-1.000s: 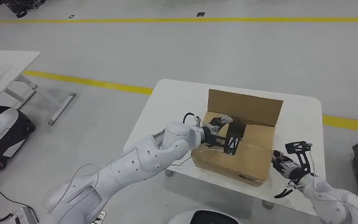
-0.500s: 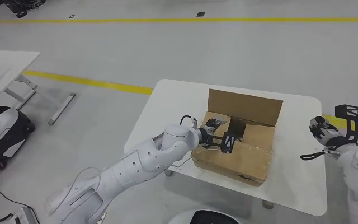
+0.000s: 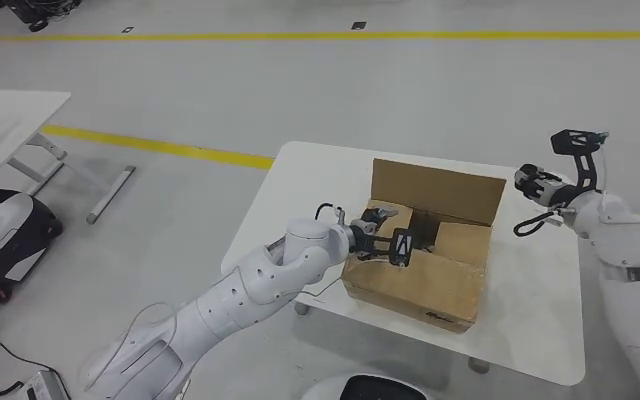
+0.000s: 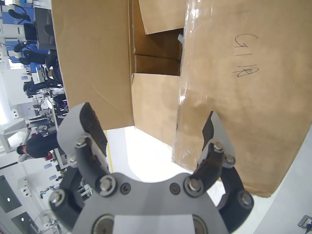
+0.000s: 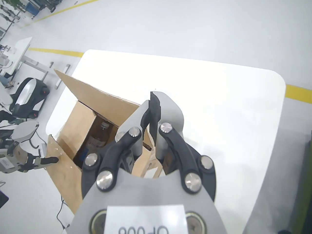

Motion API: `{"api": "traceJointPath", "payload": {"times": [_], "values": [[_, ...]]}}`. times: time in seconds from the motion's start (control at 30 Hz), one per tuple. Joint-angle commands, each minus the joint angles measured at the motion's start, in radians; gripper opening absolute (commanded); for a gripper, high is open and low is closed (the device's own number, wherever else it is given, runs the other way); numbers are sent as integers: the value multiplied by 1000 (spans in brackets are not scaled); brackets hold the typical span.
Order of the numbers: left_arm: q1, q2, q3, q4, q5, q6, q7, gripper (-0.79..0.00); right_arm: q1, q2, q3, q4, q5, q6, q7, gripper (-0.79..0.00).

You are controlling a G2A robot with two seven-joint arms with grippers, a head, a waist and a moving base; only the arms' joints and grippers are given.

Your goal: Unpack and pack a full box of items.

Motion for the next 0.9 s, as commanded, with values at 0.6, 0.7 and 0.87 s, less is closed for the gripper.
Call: {"api": "traceJointPath", "payload": {"times": [0.6, 0.7, 0.87], "values": [[-2, -21, -19, 31, 1, -17, 1, 0, 96, -23, -56, 213, 224, -213, 133, -785], [-4, -25, -20, 33, 5, -20, 3, 0, 77, -9, 4, 183, 257, -198, 84, -785], [-3, -29, -22, 38, 9, -27, 4, 0, 70, 7, 66, 190, 262, -128, 23, -785]]}}
